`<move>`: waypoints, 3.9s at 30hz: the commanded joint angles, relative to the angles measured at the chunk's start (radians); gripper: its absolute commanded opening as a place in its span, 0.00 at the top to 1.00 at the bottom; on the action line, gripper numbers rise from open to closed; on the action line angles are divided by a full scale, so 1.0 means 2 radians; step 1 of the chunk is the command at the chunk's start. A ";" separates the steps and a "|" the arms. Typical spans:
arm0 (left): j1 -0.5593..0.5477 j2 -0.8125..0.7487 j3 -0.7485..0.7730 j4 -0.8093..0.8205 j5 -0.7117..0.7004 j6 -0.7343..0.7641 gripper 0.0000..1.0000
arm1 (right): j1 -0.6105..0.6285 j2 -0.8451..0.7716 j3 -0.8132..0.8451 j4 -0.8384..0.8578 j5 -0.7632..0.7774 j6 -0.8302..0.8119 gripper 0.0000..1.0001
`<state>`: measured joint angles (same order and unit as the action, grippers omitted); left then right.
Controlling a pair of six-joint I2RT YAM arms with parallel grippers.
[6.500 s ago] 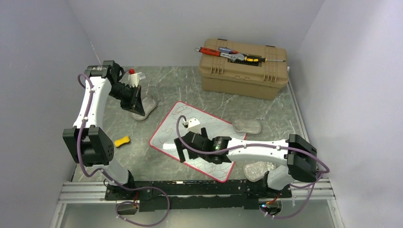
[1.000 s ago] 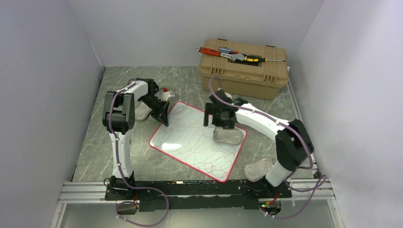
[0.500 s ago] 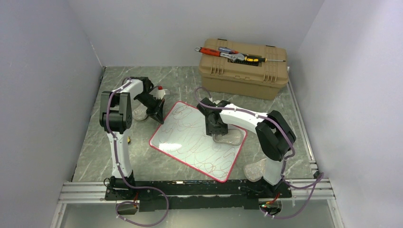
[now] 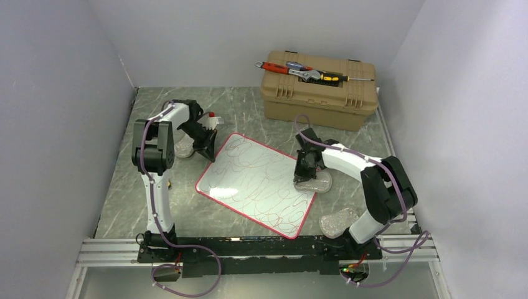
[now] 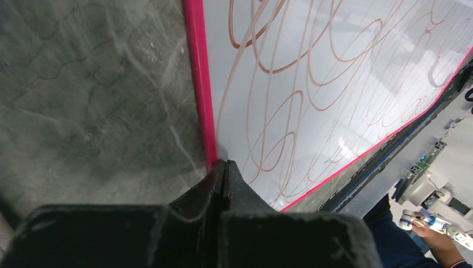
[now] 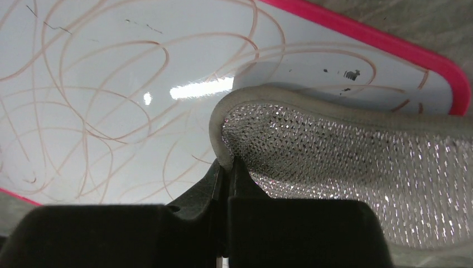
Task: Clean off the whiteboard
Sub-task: Hold the whiteboard at the center of the board.
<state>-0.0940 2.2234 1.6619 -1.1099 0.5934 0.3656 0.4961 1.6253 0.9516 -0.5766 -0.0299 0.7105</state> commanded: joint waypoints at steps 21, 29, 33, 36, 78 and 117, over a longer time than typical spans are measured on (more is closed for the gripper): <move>-0.013 -0.002 0.044 0.060 -0.060 0.023 0.74 | -0.035 -0.008 -0.002 0.127 -0.104 0.016 1.00; -0.024 0.014 0.025 0.076 -0.104 0.021 0.81 | -0.039 -0.016 -0.011 0.106 -0.112 -0.002 0.65; -0.025 0.015 0.007 0.085 -0.112 0.022 0.85 | -0.029 -0.030 0.028 0.030 -0.043 -0.012 0.30; -0.027 0.011 -0.003 0.091 -0.113 0.023 0.90 | -0.009 -0.028 0.058 -0.015 0.019 -0.018 0.03; -0.053 0.029 -0.035 0.083 -0.115 0.027 0.96 | -0.020 0.115 0.026 0.208 -0.063 0.071 1.00; -0.061 0.013 -0.047 0.090 -0.114 0.021 0.96 | 0.025 0.018 0.069 0.060 0.021 0.022 1.00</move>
<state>-0.1905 2.1681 1.6348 -0.9360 0.4042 0.3824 0.5964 1.9030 1.1954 -0.2356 -0.0814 0.8204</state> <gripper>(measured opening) 0.043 0.034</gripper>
